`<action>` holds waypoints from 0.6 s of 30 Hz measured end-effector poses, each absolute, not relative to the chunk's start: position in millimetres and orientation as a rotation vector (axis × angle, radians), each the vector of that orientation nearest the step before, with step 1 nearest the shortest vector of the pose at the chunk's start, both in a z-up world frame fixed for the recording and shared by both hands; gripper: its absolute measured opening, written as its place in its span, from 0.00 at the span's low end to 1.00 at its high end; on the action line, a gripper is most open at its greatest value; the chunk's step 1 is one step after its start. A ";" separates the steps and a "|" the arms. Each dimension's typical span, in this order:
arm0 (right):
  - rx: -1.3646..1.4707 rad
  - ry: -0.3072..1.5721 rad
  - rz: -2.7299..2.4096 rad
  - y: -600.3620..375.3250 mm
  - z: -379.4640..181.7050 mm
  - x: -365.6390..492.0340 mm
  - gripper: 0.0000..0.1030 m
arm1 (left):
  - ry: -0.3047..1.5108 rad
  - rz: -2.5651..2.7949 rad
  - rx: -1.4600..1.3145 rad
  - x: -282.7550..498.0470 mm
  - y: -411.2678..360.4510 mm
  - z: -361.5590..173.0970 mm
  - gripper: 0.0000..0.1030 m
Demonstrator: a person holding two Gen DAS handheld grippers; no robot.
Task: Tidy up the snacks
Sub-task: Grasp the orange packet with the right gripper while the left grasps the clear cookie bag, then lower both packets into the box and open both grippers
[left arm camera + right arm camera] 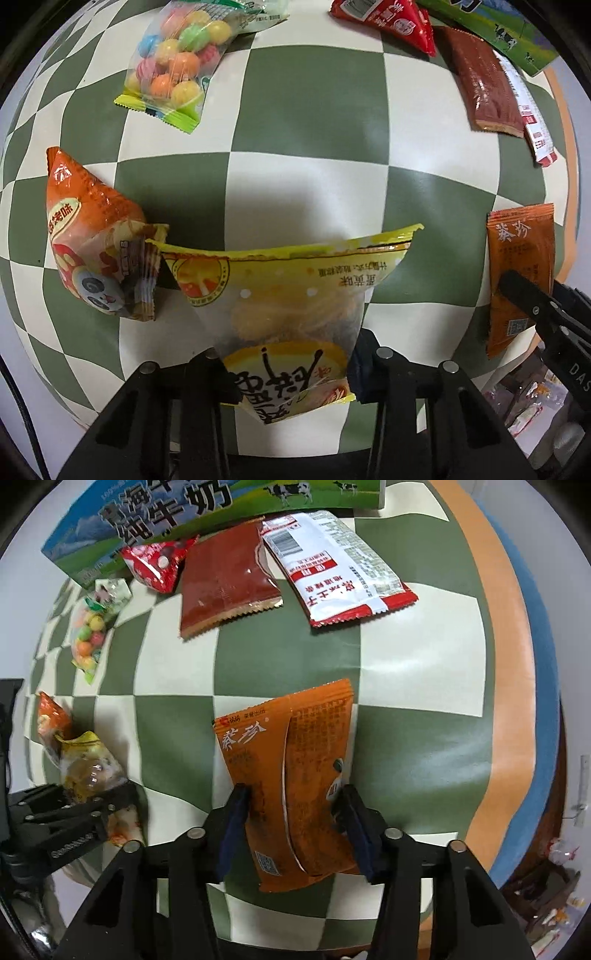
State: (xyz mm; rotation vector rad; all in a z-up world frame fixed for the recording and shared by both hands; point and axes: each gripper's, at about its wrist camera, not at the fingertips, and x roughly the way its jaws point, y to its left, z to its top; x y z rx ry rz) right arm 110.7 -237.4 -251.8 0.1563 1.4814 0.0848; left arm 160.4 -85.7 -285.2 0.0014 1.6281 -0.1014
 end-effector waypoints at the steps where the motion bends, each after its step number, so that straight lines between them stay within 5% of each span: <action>1: 0.184 1.479 0.091 -238.3 -249.6 109.6 0.50 | 1.627 -0.109 0.000 162.8 -80.1 -281.3 0.36; 3: 0.223 1.478 0.115 -238.9 -246.1 109.2 0.51 | 1.638 -0.132 -0.004 167.6 -73.7 -280.2 0.37; 6: 0.222 1.518 0.156 -232.6 -246.0 110.4 0.86 | 1.666 -0.155 0.016 176.1 -75.6 -283.8 0.40; 7: 0.185 1.510 0.165 -227.5 -245.0 110.6 0.88 | 1.668 -0.160 0.023 177.5 -77.6 -285.0 0.43; 11: 0.068 1.519 0.159 -211.0 -252.8 113.3 0.85 | 1.665 -0.152 0.042 179.4 -84.9 -282.6 0.44; 13: 0.025 1.491 0.111 -210.3 -253.8 116.1 0.62 | 1.645 -0.152 0.052 178.7 -90.3 -272.1 0.38; 18: 0.084 1.439 0.102 -220.2 -235.3 117.5 0.53 | 1.602 -0.165 0.030 177.0 -77.7 -237.6 0.34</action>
